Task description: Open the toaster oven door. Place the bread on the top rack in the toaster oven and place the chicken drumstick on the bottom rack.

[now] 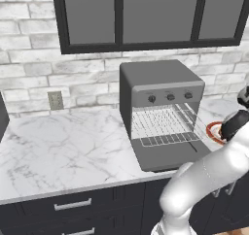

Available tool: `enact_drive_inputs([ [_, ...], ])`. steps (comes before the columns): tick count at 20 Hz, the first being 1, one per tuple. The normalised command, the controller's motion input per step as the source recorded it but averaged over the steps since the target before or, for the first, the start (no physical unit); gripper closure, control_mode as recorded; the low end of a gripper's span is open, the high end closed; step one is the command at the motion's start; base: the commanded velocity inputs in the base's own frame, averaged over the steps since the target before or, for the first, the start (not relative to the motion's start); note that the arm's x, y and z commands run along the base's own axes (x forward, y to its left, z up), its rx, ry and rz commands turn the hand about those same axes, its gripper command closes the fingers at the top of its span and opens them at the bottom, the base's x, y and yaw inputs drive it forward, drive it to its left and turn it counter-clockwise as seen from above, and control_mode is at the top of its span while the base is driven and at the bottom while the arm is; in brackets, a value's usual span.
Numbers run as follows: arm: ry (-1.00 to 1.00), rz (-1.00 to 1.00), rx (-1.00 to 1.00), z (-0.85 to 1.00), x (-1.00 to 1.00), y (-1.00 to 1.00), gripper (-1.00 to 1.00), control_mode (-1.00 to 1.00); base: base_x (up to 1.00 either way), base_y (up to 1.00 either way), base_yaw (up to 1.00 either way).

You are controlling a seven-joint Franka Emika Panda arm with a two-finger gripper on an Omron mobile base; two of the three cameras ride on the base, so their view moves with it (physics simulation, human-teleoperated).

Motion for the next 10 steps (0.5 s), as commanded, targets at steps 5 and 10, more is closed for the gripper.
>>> enact_drive_inputs([
  [5,0.02,-0.08,0.17,-0.18,0.43,-0.20,-1.00,-1.00,0.00,0.00,0.00],
  [10,0.04,-0.13,0.05,-0.33,0.58,-0.02,-1.00,-1.00,0.00,0.00,0.00],
])
